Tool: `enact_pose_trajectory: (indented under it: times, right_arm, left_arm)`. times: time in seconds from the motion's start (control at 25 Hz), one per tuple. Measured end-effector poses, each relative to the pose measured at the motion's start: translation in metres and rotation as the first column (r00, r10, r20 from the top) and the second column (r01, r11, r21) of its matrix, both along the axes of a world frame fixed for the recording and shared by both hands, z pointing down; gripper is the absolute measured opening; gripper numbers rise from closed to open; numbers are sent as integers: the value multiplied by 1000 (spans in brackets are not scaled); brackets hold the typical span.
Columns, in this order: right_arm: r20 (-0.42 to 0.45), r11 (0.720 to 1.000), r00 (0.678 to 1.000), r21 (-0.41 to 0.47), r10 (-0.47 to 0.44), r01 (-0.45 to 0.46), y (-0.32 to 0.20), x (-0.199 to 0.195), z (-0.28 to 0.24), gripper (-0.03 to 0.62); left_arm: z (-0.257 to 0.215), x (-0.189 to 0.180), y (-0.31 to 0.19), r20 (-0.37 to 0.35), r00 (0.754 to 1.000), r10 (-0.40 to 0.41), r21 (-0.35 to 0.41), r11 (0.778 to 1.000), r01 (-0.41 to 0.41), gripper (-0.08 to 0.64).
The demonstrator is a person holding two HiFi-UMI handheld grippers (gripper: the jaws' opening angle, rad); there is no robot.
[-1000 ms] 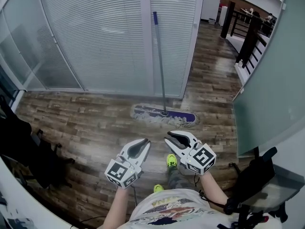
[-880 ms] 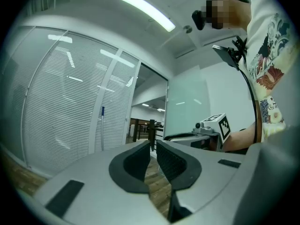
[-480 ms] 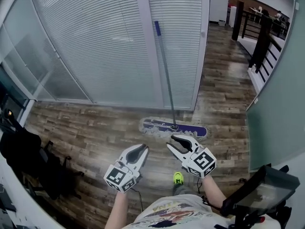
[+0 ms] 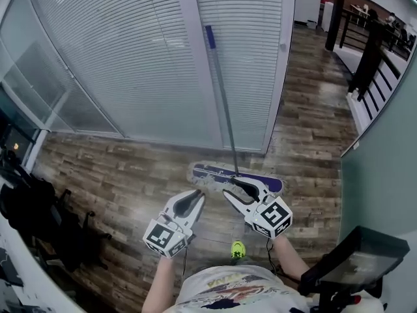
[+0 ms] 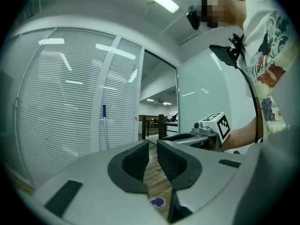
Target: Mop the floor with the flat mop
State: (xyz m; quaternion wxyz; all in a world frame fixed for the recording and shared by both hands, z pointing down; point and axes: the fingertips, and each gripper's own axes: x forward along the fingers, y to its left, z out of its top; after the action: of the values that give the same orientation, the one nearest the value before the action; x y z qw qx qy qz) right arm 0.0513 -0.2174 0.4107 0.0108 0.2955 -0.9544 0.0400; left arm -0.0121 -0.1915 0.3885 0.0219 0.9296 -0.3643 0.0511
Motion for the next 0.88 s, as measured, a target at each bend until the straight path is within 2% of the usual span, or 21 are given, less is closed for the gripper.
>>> enact_pose_trajectory:
  times: [0.24, 0.44, 0.72, 0.88]
  right_arm:
    - [15, 1000, 1000, -18, 16, -16, -56, 9, 3, 141]
    - [-6, 999, 999, -24, 32, -33, -111, 8, 5, 143]
    - [-89, 997, 993, -14, 76, -78, -216, -20, 4, 143]
    - [-124, 992, 985, -20, 119, -122, -296, -40, -4, 143]
  left_arm:
    - [10, 4, -50, -3, 1000, -14, -43, 999, 14, 31]
    - [15, 3, -107, -24, 1000, 2, -52, 999, -3, 61]
    - [12, -20, -225, -76, 997, 34, -13, 999, -35, 84]
    - [-4, -44, -306, -92, 994, 62, 28, 998, -60, 84]
